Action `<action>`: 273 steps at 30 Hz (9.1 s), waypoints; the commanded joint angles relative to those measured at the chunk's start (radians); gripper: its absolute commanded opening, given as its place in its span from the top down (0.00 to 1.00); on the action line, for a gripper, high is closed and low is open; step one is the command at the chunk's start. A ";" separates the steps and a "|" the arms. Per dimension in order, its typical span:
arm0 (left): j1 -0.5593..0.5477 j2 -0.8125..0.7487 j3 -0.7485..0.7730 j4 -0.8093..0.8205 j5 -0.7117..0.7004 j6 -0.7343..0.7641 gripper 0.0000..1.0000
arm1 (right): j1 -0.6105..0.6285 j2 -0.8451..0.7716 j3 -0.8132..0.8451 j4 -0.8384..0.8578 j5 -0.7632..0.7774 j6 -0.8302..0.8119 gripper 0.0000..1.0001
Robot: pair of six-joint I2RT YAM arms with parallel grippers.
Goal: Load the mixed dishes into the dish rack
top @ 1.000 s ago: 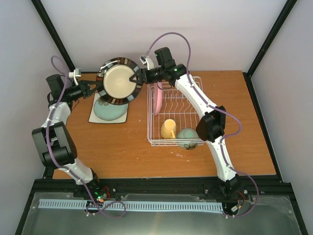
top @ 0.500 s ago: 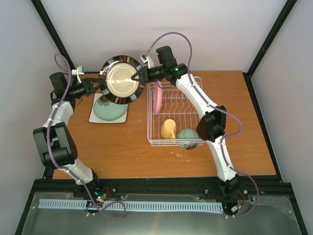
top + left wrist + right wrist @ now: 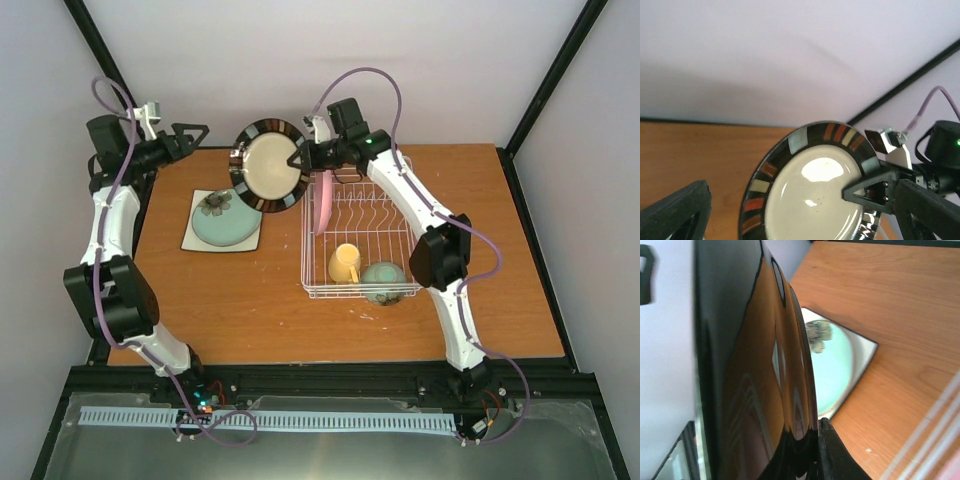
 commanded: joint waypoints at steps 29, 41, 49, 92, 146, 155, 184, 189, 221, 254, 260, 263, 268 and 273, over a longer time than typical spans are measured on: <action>0.004 -0.190 0.054 -0.096 -0.697 0.247 0.00 | -0.093 -0.597 -0.435 -0.361 1.001 0.165 0.97; 0.004 -0.232 -0.026 -0.115 -0.750 0.262 0.00 | -0.024 -0.485 -0.368 -0.391 0.946 0.225 0.97; 0.003 -0.243 -0.040 -0.105 -0.751 0.261 0.00 | -0.023 -0.425 -0.326 -0.394 0.907 0.214 0.97; 0.003 -0.294 -0.119 -0.117 -0.799 0.307 0.00 | 0.015 -0.215 -0.219 -0.504 0.694 0.155 0.64; 0.185 0.318 -0.171 -0.475 -0.263 0.376 0.67 | -0.146 -0.573 -0.554 0.034 0.815 0.129 0.42; 0.178 0.319 -0.154 -0.458 -0.290 0.358 0.66 | -0.148 -0.576 -0.554 0.030 0.819 0.129 0.42; 0.111 0.452 -0.144 -0.333 -0.227 0.319 0.99 | -0.148 -0.570 -0.544 0.017 0.804 0.123 0.42; 0.111 0.428 -0.133 -0.328 -0.158 0.330 0.99 | -0.148 -0.561 -0.541 0.029 0.779 0.123 0.42; -0.043 0.165 0.257 -0.173 0.058 0.014 0.99 | -0.128 -0.092 -0.035 0.144 -0.410 0.134 0.47; -0.173 0.169 0.353 -0.151 0.101 -0.047 0.99 | -0.115 -0.092 -0.064 0.273 -0.309 0.178 0.48; -0.263 0.199 0.373 -0.108 0.104 -0.081 0.99 | -0.100 -0.047 -0.013 0.302 -0.333 0.214 0.52; -0.301 0.222 0.396 -0.109 0.110 -0.084 0.99 | -0.091 -0.041 -0.011 0.312 -0.348 0.213 0.82; -0.314 0.230 0.408 -0.153 0.083 -0.054 0.96 | -0.089 -0.071 -0.020 0.265 -0.298 0.150 0.97; -0.314 0.251 0.444 -0.237 0.031 0.010 0.53 | -0.093 -0.110 -0.054 0.233 -0.249 0.109 0.97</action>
